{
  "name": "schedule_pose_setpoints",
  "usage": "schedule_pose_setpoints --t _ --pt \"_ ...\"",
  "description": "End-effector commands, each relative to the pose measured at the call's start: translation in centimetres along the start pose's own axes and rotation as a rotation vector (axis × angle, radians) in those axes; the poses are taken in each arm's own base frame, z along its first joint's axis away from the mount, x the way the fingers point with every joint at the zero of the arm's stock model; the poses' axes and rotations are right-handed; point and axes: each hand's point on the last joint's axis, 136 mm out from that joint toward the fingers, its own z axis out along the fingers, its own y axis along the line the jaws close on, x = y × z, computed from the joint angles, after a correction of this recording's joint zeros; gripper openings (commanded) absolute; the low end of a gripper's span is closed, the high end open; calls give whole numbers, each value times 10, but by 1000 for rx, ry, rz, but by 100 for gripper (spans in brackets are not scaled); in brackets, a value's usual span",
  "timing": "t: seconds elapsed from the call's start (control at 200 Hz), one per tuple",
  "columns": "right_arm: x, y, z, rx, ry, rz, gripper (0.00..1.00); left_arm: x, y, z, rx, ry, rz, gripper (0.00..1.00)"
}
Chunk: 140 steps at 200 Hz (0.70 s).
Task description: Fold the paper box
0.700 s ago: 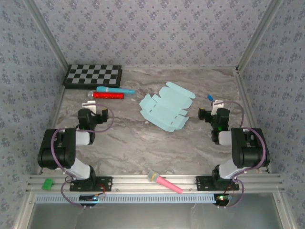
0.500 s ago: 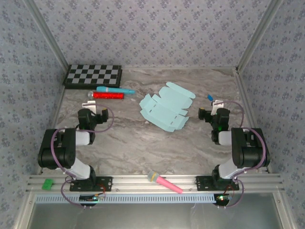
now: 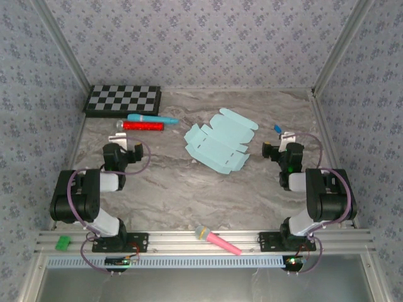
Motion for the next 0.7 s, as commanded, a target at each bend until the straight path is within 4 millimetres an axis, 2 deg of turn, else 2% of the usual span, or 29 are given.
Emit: schedule_pose_setpoints --t 0.0,0.375,0.54,0.65,0.695 --pt "-6 -1 3 8 -14 -12 100 -13 1 5 -4 -28 -17 100" --pt "-8 -2 0 15 -24 -5 100 -18 3 3 -14 -22 -23 100" --pt "-25 -10 -12 32 -22 32 100 -33 10 -14 -53 -58 -44 99" --pt "-36 -13 -22 44 22 80 100 -42 19 -28 -106 12 -146 99" --pt "-44 -12 -26 40 39 98 100 -43 16 -32 -100 56 -181 99"
